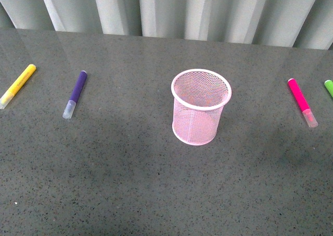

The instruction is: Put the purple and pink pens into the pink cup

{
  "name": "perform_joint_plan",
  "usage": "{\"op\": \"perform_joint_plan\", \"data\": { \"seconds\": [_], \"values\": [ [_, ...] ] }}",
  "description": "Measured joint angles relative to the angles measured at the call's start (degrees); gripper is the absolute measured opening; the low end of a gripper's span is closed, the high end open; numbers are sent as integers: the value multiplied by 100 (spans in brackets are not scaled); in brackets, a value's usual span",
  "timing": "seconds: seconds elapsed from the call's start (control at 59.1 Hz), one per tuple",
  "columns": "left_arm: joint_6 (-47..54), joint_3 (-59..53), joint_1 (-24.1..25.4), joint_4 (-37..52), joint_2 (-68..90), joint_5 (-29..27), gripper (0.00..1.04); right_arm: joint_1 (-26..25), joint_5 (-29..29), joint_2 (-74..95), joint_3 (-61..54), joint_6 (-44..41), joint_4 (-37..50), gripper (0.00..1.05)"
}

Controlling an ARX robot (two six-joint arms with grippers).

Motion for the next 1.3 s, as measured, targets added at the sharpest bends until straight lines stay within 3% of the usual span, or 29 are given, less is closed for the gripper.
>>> {"op": "perform_joint_plan", "data": {
  "seconds": [0.474, 0.541, 0.626, 0.778, 1.049, 1.303],
  "values": [
    [-17, 2, -2, -11, 9, -26, 98, 0, 0, 0, 0, 0, 0, 98],
    [-822, 529, -295, -1338, 752, -813, 98, 0, 0, 0, 0, 0, 0, 98],
    [-1495, 693, -503, -1808, 1427, -988, 98, 0, -2, -2, 0, 0, 0, 98],
    [-1764, 881, -828, -1104, 2415, -949, 98, 0, 0, -2, 0, 0, 0, 98],
    [-1423, 2455, -732, 623, 5694, -181, 98, 0, 0, -2, 0, 0, 0, 98],
    [-839, 4400, -710, 424, 8323, 380, 98, 0, 0, -2, 0, 0, 0, 98]
  ]
}}
